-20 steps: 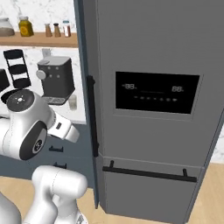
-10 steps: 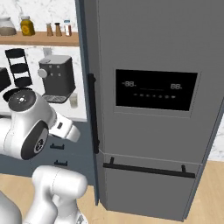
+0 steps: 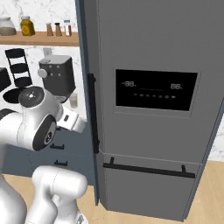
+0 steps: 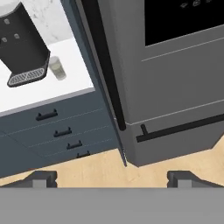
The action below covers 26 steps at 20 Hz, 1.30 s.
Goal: Grab a lemon wedge from the fridge and one ice cube from the ice bowl, and put them in the glass of lemonade.
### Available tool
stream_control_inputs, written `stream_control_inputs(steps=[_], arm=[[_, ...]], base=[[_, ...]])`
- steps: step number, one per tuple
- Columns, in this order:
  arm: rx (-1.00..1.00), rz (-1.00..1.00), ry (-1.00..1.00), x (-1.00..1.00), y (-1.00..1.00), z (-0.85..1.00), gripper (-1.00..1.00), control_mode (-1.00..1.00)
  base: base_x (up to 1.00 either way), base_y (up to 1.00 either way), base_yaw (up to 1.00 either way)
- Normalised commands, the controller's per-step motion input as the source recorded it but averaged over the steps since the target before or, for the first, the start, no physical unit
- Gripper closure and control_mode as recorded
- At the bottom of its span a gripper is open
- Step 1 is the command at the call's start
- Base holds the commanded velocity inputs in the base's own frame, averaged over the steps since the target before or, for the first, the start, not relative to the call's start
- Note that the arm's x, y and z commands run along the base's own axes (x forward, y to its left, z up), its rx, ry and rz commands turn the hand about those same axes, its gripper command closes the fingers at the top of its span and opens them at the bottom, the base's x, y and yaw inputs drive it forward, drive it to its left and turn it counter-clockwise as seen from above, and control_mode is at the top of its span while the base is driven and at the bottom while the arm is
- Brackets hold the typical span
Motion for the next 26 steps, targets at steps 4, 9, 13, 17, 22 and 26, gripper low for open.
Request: stream_control_inputs(steps=[4, 9, 13, 17, 22, 26], arm=[[0.00, 0.00, -0.01, 0.78, 0.00, 0.04, -1.00, -1.00], [0.00, 0.00, 0.00, 0.95, 0.00, 0.00, -1.00, -1.00], [0.00, 0.00, 0.00, 1.00, 0.00, -0.06, -1.00, -1.00], [0.00, -0.01, 0.00, 0.98, 0.00, -0.19, -1.00, -1.00], [-0.02, -0.03, 0.00, 0.85, -0.07, -0.20, -1.00, -1.00], [-0.01, -0.02, 0.00, 0.78, -0.16, -0.20, -1.00, -1.00]], base=[[0.00, 0.00, 0.00], [0.00, 0.00, 0.00], [0.00, 0.00, 0.00], [0.00, 0.00, 0.00], [0.00, 0.00, 0.00], [0.00, 0.00, 0.00]])
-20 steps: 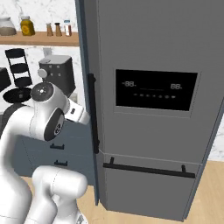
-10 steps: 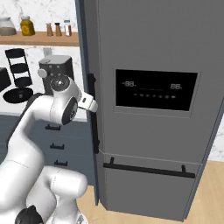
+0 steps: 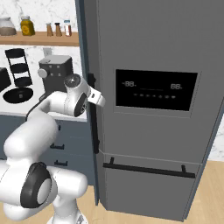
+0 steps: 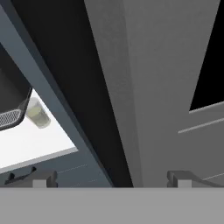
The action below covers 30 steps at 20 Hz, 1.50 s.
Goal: Grab a lemon wedge from the fridge and one ice cube from the ice bowl, and put them in the glass of lemonade.
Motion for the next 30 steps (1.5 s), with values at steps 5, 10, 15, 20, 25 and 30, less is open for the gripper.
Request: stream_control_inputs(steps=[5, 10, 15, 20, 25, 30], arm=[[-0.01, -0.01, -0.01, 0.75, -0.04, -0.29, -1.00, -1.00], [-0.05, -0.01, -0.10, 0.68, 0.00, -0.44, -1.00, -1.00], [-0.06, -0.03, -0.11, 0.62, 0.00, -0.47, -1.00, -1.00], [0.00, -0.01, 0.09, 0.42, -0.01, -0.02, 1.00, -1.00], [0.00, 0.00, 0.34, -0.12, -0.20, 0.03, 1.00, -1.00], [0.03, 0.00, 0.27, -0.85, -0.59, 0.03, 1.00, -1.00]], base=[[0.00, 0.00, 0.00], [0.00, 0.00, 0.00], [0.00, 0.00, 0.00], [0.00, 0.00, 0.00], [0.00, 0.00, 0.00], [0.00, 0.00, 0.00]])
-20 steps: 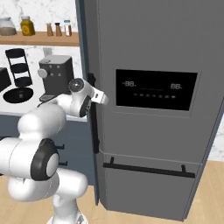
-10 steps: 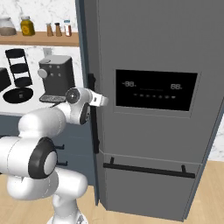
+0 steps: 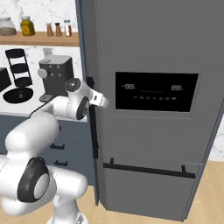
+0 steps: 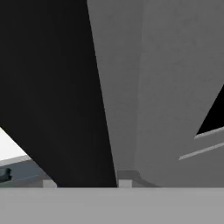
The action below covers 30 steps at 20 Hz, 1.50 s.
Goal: Grab a lemon wedge from the fridge and one ice cube from the ice bowl, and put them in the glass of lemonade.
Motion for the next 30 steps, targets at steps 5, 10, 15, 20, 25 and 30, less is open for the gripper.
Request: stream_control_inputs(steps=[5, 10, 15, 20, 25, 30], arm=[[0.05, 0.00, 0.13, -1.00, -0.94, 0.00, 1.00, -1.00], [0.08, 0.00, 0.10, -1.00, -1.00, 0.00, 1.00, -1.00], [0.09, 0.00, 0.10, -1.00, -1.00, 0.00, 1.00, -1.00], [0.10, 0.00, 0.07, -1.00, -1.00, 0.00, 1.00, -1.00], [0.10, 0.00, 0.03, -1.00, -1.00, 0.00, 1.00, -1.00], [0.11, 0.00, 0.01, -1.00, -1.00, 0.00, 1.00, -1.00]], base=[[0.00, 0.00, 0.00], [0.00, 0.00, 0.00], [0.00, 0.00, 0.00], [0.00, 0.00, 0.00], [0.00, 0.00, 0.00], [0.00, 0.00, 0.00]])
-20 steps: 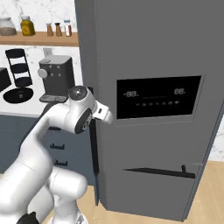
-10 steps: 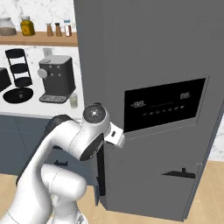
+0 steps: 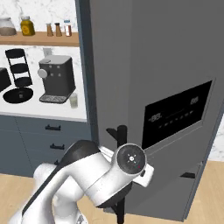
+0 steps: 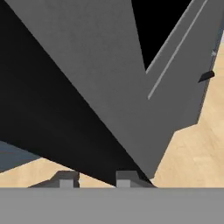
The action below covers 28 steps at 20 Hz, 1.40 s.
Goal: Grab a lemon wedge from the fridge and one ice cube from the ice bowl, and put them in the glass of lemonade.
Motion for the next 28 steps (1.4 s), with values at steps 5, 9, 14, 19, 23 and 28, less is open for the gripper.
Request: stream_control_inputs(steps=[5, 9, 14, 19, 23, 28], arm=[[0.04, 0.00, 0.14, -0.72, -0.39, 0.36, -1.00, -1.00], [0.00, 0.00, 0.15, -0.43, 0.07, 0.73, -1.00, -1.00], [-0.11, 0.01, 0.11, -0.24, 0.59, 0.86, -1.00, -1.00], [-0.21, 0.01, 0.03, 0.07, 0.98, 0.53, -1.00, -1.00], [-0.12, 0.00, 0.00, 0.65, 0.96, 0.02, -1.00, -1.00], [0.00, 0.01, 0.08, 1.00, 0.38, -0.44, -1.00, -1.00]], base=[[0.00, 0.00, 0.00], [0.00, 0.00, 0.00], [0.00, 0.00, 0.00], [0.00, 0.00, 0.00], [0.00, 0.00, 0.00], [0.00, 0.00, 0.00]])
